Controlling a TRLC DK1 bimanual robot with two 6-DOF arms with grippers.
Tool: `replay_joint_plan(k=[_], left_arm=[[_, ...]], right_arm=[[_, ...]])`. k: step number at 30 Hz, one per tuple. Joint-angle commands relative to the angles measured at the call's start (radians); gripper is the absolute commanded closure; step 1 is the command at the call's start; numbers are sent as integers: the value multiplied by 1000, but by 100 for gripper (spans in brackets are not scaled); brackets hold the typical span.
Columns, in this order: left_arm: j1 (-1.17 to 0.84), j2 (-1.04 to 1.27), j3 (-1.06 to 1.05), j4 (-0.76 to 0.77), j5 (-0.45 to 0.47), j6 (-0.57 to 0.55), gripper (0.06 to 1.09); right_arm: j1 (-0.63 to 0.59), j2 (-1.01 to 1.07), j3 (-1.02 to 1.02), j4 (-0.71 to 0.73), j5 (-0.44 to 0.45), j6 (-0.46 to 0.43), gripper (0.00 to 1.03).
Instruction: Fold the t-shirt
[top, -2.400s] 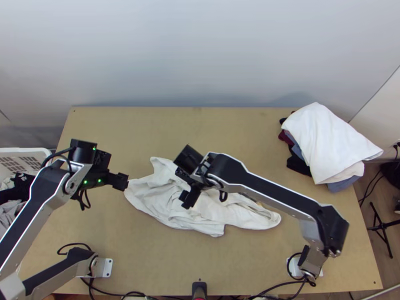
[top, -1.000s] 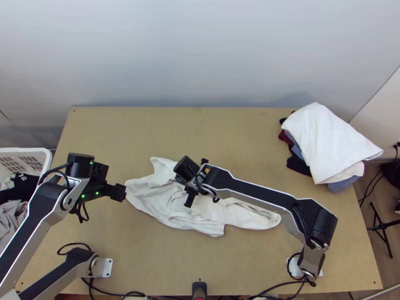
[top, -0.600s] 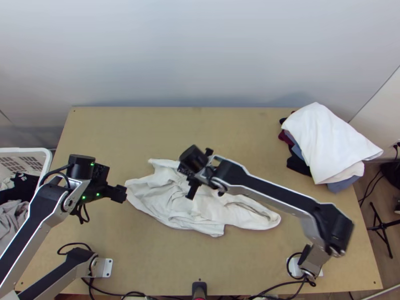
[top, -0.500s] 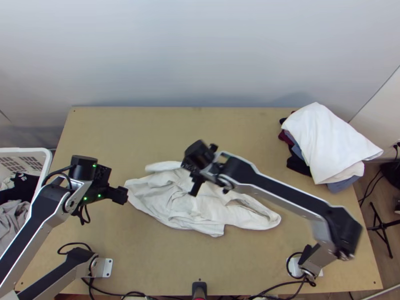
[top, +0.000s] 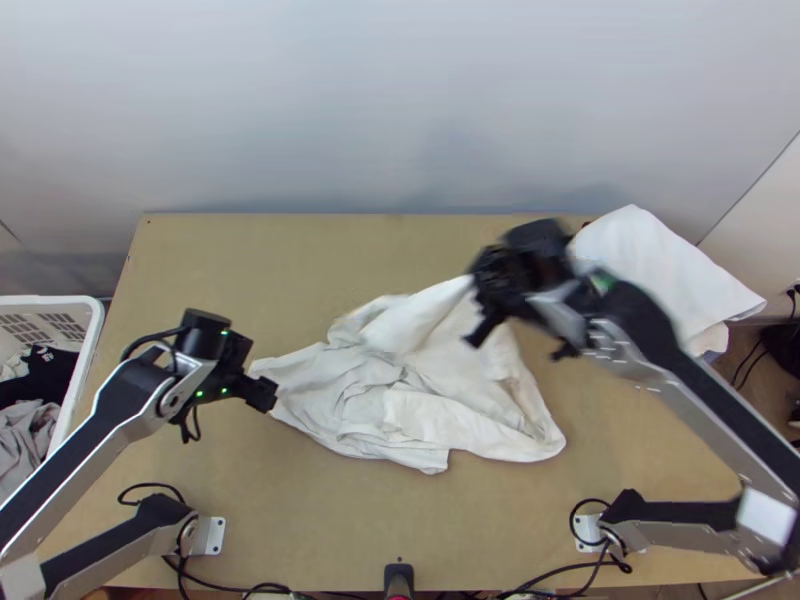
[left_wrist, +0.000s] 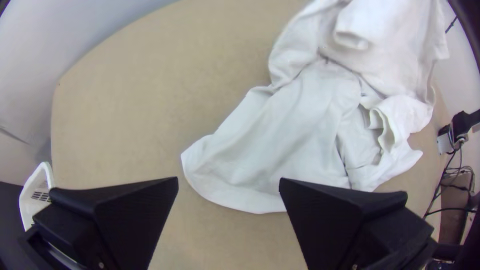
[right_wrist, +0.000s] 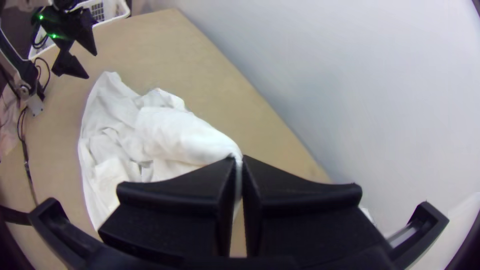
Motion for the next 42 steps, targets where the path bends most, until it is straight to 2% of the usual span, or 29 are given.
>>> replay_joint_plan(k=[1,6,9,13,16,20,23,26,30,33,36,39,42], left_arm=[[-93,118,57,29,-44,6,10],[-142,226,145,44,-68,13,10],[-161,290,208,47,-68,16,10],[-173,381,314,53,-68,45,10],[-150,453,429,53,-68,62,10],[-162,540,541,44,-67,68,11],[-231,608,580,44,-67,102,11],[-285,700,654,44,-68,125,11],[-324,878,869,29,-67,144,11],[-356,1048,1127,-71,-65,150,12],[-405,1184,1338,-183,-8,199,25],[-452,1243,1386,-250,28,305,26],[-477,1273,1387,-301,33,354,25]], right_arm=[[-205,-203,-18,-119,-9,-2,100],[-374,-354,-107,-194,-26,-14,100],[-488,-436,-189,-234,-94,-28,100],[-507,-532,-291,-292,-97,-82,100],[-636,-578,-324,-369,-100,-157,100],[-797,-664,-417,-514,-160,-329,100],[-804,-716,-471,-547,-172,-358,100],[-802,-721,-474,-563,-212,-335,100],[-800,-716,-483,-563,-216,-316,100],[-800,-720,-485,-563,-216,-312,100],[-800,-720,-482,-562,-215,-312,100],[-800,-715,-466,-560,-215,-312,100],[-802,-713,-466,-556,-215,-312,100]])
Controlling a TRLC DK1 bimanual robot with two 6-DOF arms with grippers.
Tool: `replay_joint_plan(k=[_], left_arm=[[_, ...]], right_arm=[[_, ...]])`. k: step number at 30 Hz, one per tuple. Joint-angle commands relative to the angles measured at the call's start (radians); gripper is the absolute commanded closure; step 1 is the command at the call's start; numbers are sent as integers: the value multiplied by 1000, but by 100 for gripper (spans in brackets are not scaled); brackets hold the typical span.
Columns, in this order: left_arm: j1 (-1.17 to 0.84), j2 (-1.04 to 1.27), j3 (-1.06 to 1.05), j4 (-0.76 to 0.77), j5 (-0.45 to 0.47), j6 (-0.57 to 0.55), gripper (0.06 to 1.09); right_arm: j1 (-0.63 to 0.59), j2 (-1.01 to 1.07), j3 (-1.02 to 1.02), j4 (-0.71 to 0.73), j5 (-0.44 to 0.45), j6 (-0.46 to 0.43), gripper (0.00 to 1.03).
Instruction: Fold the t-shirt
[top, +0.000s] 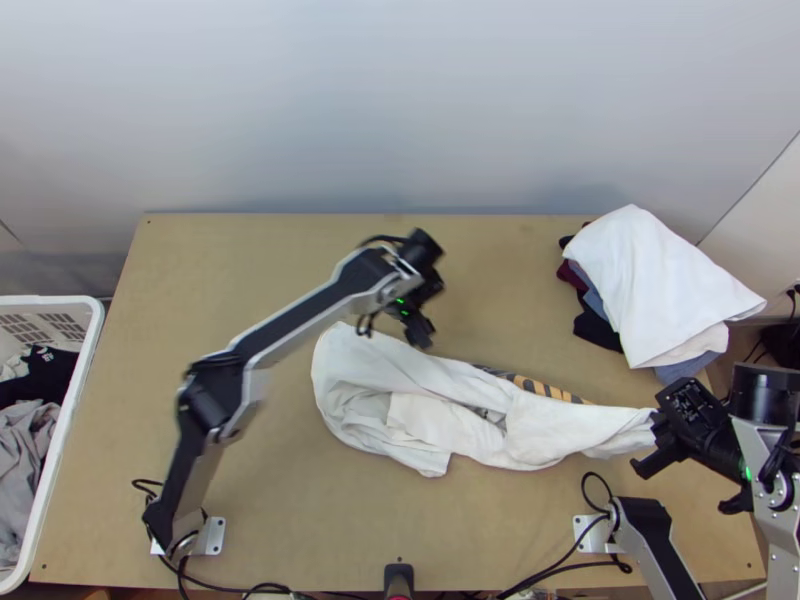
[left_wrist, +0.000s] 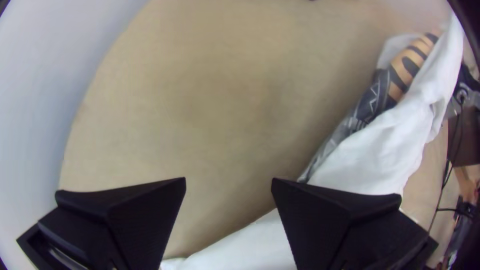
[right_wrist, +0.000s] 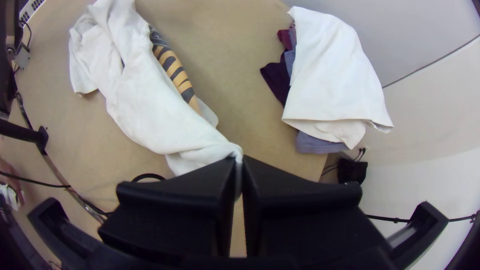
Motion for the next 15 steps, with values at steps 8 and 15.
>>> replay_joint_plan(k=[8,15], left_arm=[[-52,166,169,-182,119,155,19],[-35,151,167,-302,162,197,19]], right_arm=[[-11,-25,-17,2,-3,1,100],[-8,-25,-19,10,-3,-4,100]])
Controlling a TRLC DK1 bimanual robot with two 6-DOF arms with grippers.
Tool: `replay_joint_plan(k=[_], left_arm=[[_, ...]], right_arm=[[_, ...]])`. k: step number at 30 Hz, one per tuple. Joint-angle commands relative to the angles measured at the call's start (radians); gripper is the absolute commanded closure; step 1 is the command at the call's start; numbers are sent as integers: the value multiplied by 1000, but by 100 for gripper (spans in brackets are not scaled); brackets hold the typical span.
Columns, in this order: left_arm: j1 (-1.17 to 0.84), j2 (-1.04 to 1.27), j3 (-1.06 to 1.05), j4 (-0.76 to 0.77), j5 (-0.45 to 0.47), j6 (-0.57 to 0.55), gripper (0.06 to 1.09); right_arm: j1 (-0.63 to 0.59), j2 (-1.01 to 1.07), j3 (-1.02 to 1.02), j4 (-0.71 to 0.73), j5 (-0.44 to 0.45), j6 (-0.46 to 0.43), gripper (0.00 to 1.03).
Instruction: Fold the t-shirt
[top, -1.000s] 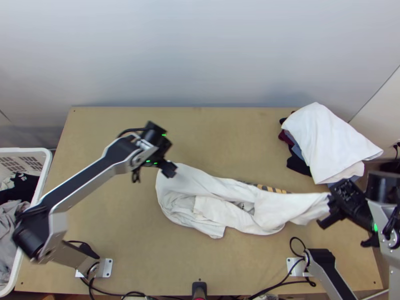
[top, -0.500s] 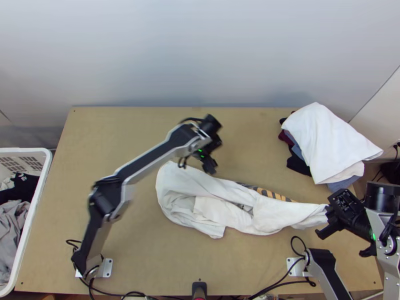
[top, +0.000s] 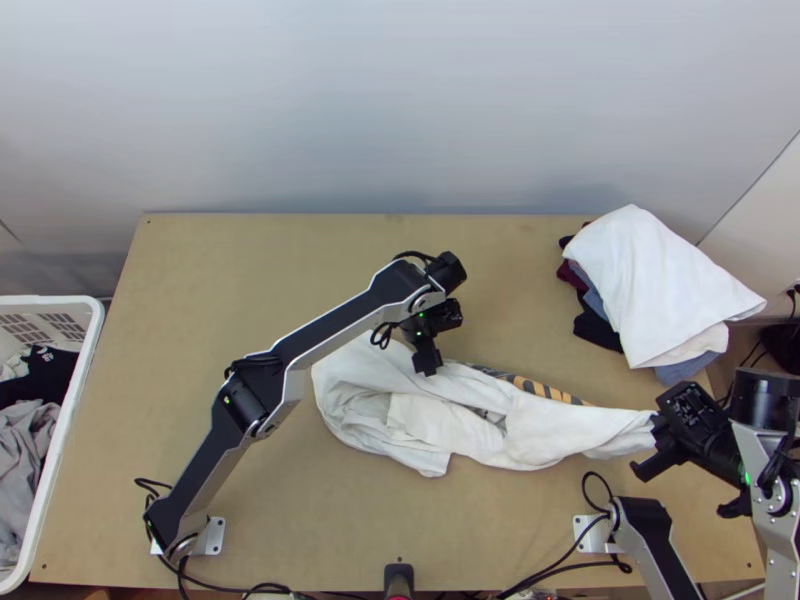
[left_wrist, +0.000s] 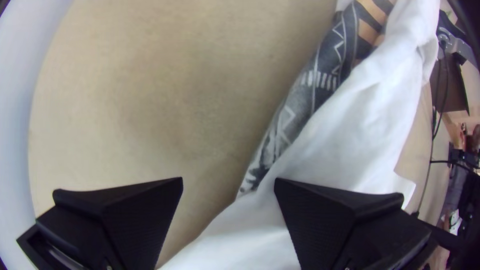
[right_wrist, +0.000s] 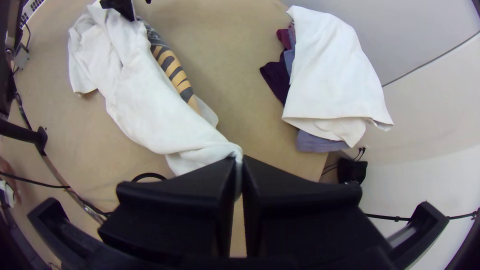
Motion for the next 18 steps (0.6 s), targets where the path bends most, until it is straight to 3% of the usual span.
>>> replay_joint_plan(k=[1,7,9,13,16,18], left_arm=[[11,-9,9,-118,73,39,19],[8,-33,-55,-161,116,33,21],[8,-38,-68,-159,142,27,36],[12,-41,-85,-156,157,15,53],[32,-44,-83,-129,188,-7,80],[60,-59,-78,-69,214,-67,105]], right_arm=[[2,-1,-3,8,0,-2,100],[3,-3,-6,14,0,0,100],[3,-4,-13,19,0,0,100],[6,-4,-18,28,0,-3,100],[6,-4,-16,31,0,-3,100],[6,-7,-16,31,0,-3,100]])
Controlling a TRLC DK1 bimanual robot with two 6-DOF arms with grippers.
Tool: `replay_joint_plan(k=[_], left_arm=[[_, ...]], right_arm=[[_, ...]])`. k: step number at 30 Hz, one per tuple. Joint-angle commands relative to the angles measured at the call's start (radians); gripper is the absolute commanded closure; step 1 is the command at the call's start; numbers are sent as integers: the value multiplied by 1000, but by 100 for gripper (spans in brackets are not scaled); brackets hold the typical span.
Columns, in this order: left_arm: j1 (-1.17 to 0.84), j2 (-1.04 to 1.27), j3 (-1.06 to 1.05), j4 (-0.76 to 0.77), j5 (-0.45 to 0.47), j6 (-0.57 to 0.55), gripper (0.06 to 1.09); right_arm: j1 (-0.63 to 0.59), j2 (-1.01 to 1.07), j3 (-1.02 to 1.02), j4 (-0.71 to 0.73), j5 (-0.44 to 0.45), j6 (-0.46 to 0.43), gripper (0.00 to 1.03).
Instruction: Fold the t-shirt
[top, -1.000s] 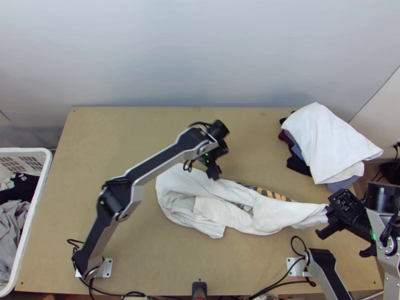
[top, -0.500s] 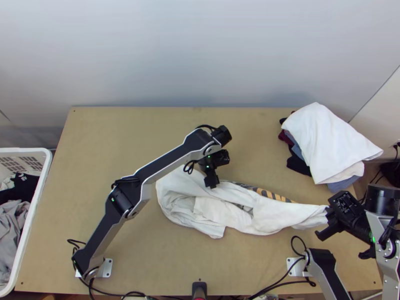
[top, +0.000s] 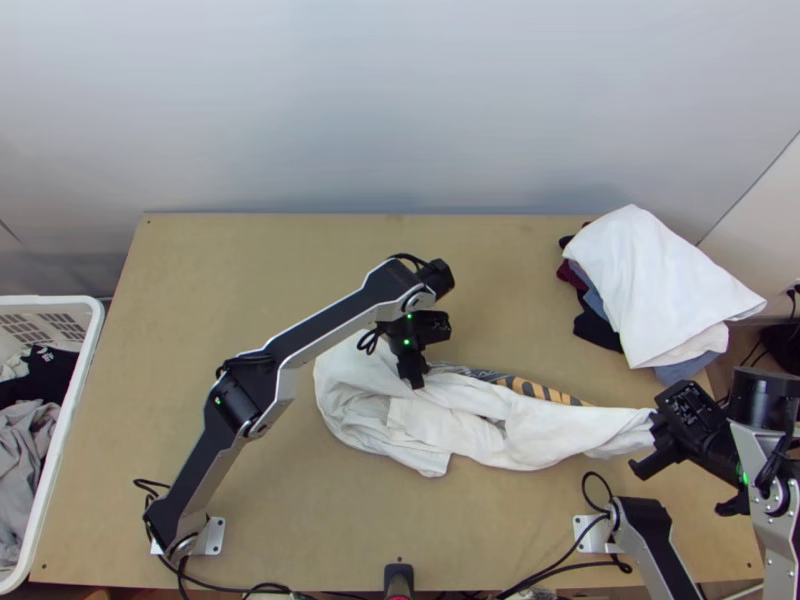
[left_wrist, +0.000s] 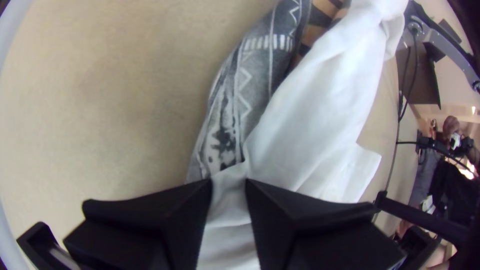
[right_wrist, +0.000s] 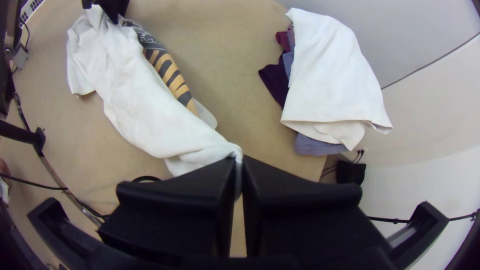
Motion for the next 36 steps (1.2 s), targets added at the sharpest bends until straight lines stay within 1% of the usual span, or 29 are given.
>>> replay_joint_plan(k=[1,7,11,14,16,17,19,22,25,26,28,30,31,32,34,36], left_arm=[[60,-28,-2,86,62,-106,104],[137,-92,-7,104,93,-149,104],[206,-172,-32,155,94,-201,104],[282,-239,-33,179,100,-232,104],[345,-292,-33,207,105,-264,104],[379,-319,-33,221,114,-281,104],[459,-378,-33,247,165,-325,104],[565,-474,-32,267,228,-370,104],[623,-578,-32,273,237,-384,104],[623,-615,-32,273,237,-391,104],[600,-683,-42,264,238,-398,104],[539,-749,-90,262,238,-401,102],[493,-776,-130,267,240,-422,102],[434,-799,-183,271,241,-431,102],[316,-847,-325,298,238,-411,101],[203,-882,-481,362,211,-404,98]], right_arm=[[1,-5,-3,7,0,-3,100],[4,-10,2,13,-3,7,100],[29,19,57,51,-5,57,100],[64,53,122,85,-5,136,100],[84,64,151,146,-5,186,100],[89,75,168,174,-5,212,100],[106,108,214,205,-5,266,100],[153,151,298,281,-5,401,100],[196,190,382,336,-6,533,100],[201,199,401,352,-9,556,100],[221,219,419,346,-14,573,100],[224,220,409,329,-15,585,100],[225,217,398,310,-17,587,100],[225,211,381,286,-18,587,100],[221,187,323,247,-34,587,100],[219,159,238,203,-49,579,100]])
